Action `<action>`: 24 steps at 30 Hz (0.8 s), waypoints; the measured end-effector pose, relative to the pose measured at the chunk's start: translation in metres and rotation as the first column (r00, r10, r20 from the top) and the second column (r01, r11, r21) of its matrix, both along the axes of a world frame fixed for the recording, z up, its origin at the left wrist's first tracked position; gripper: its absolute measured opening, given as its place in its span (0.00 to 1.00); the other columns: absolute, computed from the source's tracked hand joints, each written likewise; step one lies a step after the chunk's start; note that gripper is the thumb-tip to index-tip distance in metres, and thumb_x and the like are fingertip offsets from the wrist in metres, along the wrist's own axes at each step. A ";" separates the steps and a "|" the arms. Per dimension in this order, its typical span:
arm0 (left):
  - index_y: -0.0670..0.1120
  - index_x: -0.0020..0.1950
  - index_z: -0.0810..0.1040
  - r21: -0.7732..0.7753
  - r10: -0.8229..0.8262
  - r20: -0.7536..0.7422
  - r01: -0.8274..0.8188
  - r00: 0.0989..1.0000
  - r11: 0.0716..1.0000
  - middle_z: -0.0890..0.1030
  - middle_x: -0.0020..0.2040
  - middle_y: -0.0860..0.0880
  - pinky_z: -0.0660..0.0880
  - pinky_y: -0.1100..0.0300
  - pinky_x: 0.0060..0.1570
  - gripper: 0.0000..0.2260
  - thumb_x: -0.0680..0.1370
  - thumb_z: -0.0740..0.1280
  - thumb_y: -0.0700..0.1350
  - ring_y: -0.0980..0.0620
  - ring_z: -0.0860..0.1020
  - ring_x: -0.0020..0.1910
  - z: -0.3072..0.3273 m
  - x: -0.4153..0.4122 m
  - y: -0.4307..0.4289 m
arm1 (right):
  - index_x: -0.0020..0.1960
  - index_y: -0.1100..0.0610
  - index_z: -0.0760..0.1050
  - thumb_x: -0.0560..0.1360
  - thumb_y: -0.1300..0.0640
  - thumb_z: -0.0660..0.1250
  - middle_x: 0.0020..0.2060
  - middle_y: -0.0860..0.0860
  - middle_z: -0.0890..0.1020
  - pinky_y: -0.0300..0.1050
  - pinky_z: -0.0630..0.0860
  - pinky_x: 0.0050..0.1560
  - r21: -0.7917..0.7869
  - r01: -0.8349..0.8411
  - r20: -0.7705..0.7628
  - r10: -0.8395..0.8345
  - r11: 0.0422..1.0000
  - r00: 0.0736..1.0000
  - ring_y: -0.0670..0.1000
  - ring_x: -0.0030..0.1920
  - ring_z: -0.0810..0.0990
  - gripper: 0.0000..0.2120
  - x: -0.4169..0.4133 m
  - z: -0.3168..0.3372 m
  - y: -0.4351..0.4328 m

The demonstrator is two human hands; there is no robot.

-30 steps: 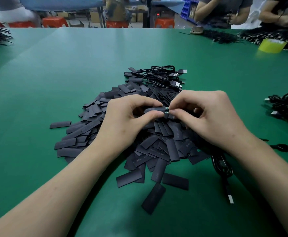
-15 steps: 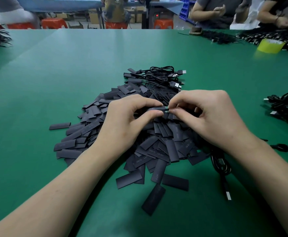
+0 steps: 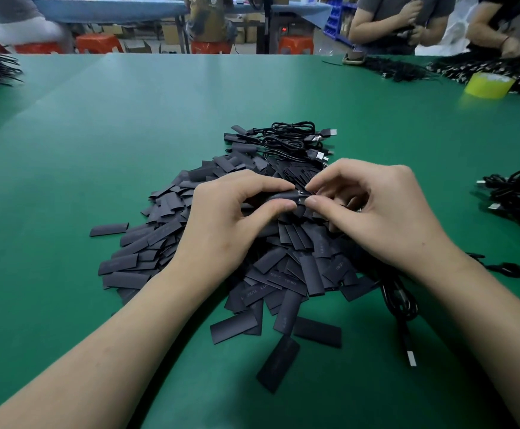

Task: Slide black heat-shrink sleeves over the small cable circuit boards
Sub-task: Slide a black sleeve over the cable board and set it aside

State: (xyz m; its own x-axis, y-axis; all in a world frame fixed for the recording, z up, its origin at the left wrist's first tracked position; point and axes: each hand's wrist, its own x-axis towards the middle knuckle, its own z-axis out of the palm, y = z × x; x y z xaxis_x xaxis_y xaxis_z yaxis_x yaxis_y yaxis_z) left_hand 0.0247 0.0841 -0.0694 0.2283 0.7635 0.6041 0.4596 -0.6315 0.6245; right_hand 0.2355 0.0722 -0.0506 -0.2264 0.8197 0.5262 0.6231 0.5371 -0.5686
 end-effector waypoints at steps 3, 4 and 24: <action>0.46 0.54 0.87 0.006 0.010 0.000 -0.010 1.000 1.000 0.86 0.48 0.52 0.76 0.66 0.52 0.08 0.75 0.76 0.43 0.58 0.82 0.50 0.000 0.000 -0.001 | 0.46 0.53 0.84 0.74 0.59 0.77 0.34 0.42 0.84 0.38 0.77 0.37 0.000 0.012 0.012 -0.012 1.000 1.000 0.45 0.34 0.83 0.03 -0.001 -0.001 0.000; 0.46 0.54 0.87 0.011 0.013 -0.002 -0.013 1.000 1.000 0.86 0.48 0.52 0.76 0.66 0.52 0.08 0.75 0.76 0.43 0.57 0.82 0.50 0.000 0.000 -0.002 | 0.45 0.54 0.84 0.74 0.59 0.77 0.34 0.41 0.83 0.35 0.76 0.37 0.008 0.014 0.011 -0.014 1.000 1.000 0.43 0.35 0.83 0.03 -0.002 -0.002 -0.001; 0.47 0.55 0.87 0.054 0.173 0.162 -0.184 0.971 0.981 0.86 0.45 0.53 0.78 0.66 0.50 0.14 0.72 0.79 0.49 0.58 0.84 0.43 0.001 0.001 -0.004 | 0.44 0.54 0.84 0.74 0.59 0.77 0.34 0.40 0.83 0.34 0.75 0.35 0.125 0.075 -0.009 -0.074 0.989 0.997 0.43 0.34 0.82 0.02 -0.007 -0.002 -0.004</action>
State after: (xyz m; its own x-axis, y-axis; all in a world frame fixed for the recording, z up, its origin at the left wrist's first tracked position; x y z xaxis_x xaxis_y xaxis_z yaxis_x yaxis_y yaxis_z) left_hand 0.0260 0.0803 -0.0685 -0.0093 0.7389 0.6737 0.4689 -0.5919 0.6556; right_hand 0.2288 0.0681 -0.0525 -0.1643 0.7618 0.6266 0.6617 0.5563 -0.5027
